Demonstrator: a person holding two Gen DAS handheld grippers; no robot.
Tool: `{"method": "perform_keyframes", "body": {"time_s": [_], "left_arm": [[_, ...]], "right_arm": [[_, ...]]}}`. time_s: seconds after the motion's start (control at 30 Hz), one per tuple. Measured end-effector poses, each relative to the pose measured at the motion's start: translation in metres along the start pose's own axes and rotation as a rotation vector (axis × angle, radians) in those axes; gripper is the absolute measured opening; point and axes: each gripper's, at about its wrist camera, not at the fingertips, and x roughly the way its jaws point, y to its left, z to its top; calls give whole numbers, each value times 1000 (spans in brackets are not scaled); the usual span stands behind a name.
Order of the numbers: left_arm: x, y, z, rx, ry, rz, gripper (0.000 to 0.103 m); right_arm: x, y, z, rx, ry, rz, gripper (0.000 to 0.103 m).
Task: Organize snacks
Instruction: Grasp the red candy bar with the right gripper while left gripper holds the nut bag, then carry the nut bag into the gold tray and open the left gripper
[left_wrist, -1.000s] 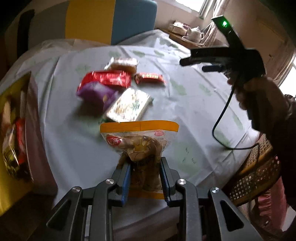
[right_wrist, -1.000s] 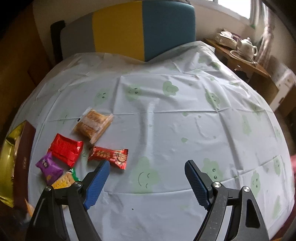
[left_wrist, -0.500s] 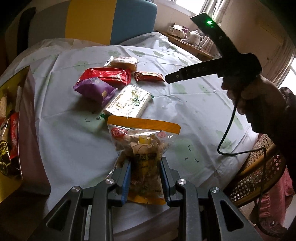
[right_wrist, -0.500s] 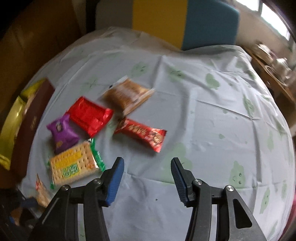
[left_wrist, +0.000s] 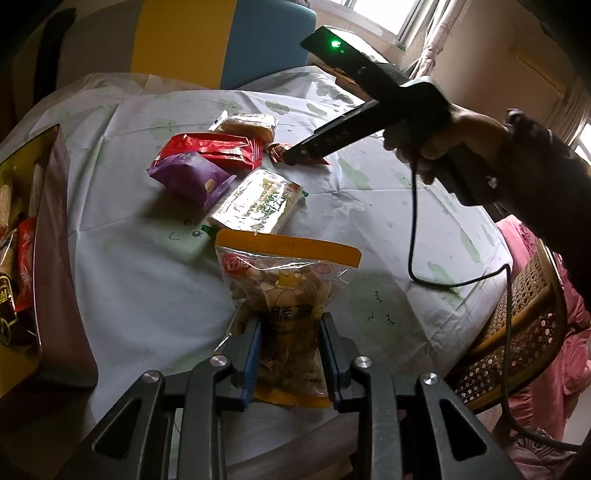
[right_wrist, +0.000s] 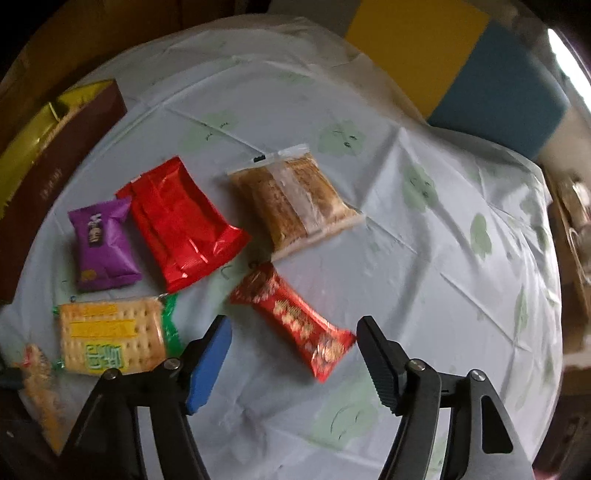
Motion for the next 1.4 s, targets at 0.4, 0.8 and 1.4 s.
{"method": "perform_keyframes", "body": {"time_s": [0.4, 0.8, 1.4], "left_arm": [[1, 2, -1, -12, -6, -6, 30], [-19, -10, 1, 33, -68, 10, 28], [-154, 154, 20, -537, -357, 121, 27]], "right_arm": [[-6, 14, -38, 107, 62, 94, 23], [-8, 12, -63, 151, -13, 88, 25], [-21, 41, -70, 39, -31, -1, 25]]}}
